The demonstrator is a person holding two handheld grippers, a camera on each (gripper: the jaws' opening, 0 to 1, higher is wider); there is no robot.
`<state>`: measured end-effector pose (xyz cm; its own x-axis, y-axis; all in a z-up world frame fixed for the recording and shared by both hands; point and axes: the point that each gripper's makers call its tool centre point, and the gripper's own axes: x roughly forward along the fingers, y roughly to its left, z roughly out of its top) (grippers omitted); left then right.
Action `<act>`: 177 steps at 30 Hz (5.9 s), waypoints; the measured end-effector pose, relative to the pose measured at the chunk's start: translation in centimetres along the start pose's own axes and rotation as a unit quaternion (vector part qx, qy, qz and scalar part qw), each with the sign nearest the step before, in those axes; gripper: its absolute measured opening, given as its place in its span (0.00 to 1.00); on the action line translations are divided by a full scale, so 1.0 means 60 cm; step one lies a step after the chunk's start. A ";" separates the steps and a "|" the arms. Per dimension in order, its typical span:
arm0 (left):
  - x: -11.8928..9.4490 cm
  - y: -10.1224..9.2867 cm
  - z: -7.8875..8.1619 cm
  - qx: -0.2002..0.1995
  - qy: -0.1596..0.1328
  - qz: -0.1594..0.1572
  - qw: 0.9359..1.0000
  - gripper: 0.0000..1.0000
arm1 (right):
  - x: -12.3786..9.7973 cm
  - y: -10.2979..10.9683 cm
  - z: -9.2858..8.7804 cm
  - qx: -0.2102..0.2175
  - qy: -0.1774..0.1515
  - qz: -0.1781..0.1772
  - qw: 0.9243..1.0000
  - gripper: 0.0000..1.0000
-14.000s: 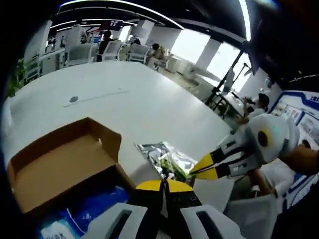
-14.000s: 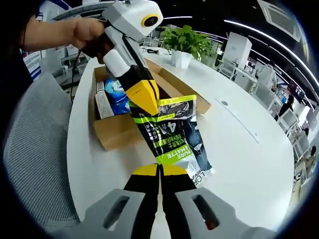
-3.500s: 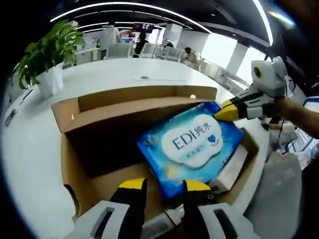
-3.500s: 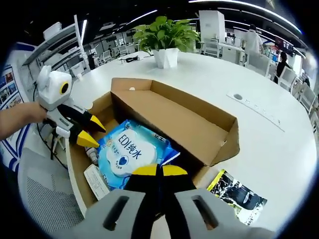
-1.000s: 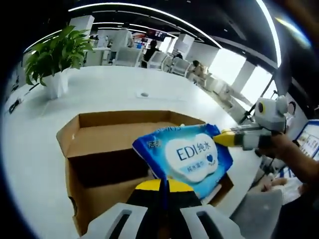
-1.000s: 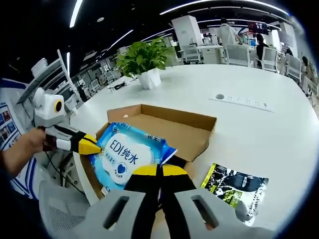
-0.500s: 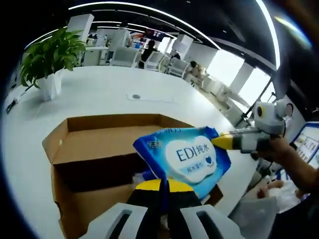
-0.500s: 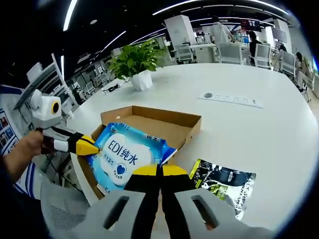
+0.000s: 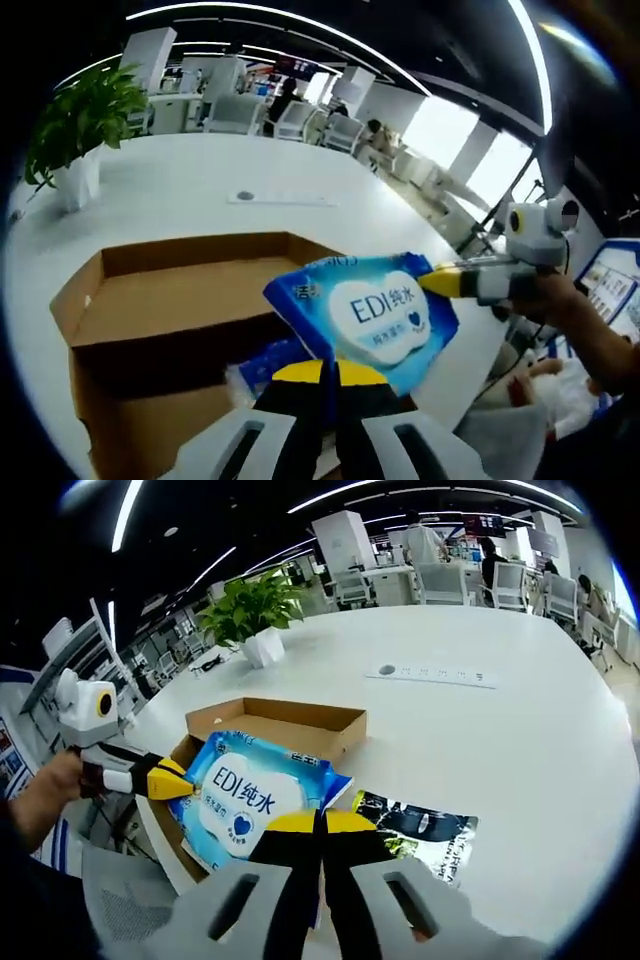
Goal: Operate the shoe box by opening the lid, removing the specified soft item, and placing it in the target area until the item is outside and the box remains undamaged.
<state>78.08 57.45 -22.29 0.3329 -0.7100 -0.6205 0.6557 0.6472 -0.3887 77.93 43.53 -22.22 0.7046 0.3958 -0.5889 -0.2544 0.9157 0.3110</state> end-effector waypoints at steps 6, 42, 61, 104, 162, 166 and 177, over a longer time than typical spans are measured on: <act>0.019 -0.025 0.005 0.004 0.002 -0.009 1.000 0.01 | -0.016 -0.032 0.004 0.003 -0.001 -0.010 1.000 0.00; 0.132 -0.127 0.010 0.028 0.031 -0.055 0.998 0.01 | -0.073 -0.165 -0.019 0.027 0.006 -0.067 0.997 0.00; 0.177 -0.107 0.005 0.054 0.067 -0.031 0.996 0.00 | -0.023 -0.198 -0.062 0.031 0.034 -0.079 0.996 0.00; 0.227 -0.089 -0.014 0.182 0.149 0.003 0.972 0.01 | 0.047 -0.247 -0.114 0.060 0.062 -0.105 0.991 0.00; 0.018 0.006 0.007 0.144 0.030 0.038 0.988 0.18 | 0.032 -0.240 -0.110 0.048 0.082 -0.123 0.988 0.06; 0.014 0.011 0.000 0.146 0.030 0.036 0.988 0.22 | 0.027 -0.237 -0.108 0.036 0.079 -0.120 0.989 0.10; 0.002 0.023 -0.022 0.163 0.039 0.020 0.986 0.26 | 0.008 -0.216 -0.076 -0.019 0.068 -0.109 0.991 0.17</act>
<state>78.14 58.64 -23.79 0.3181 -0.6535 -0.6868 0.8303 0.5418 -0.1310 78.56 32.17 -29.93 0.6505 0.1906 -0.7352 -0.1320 0.9816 0.1377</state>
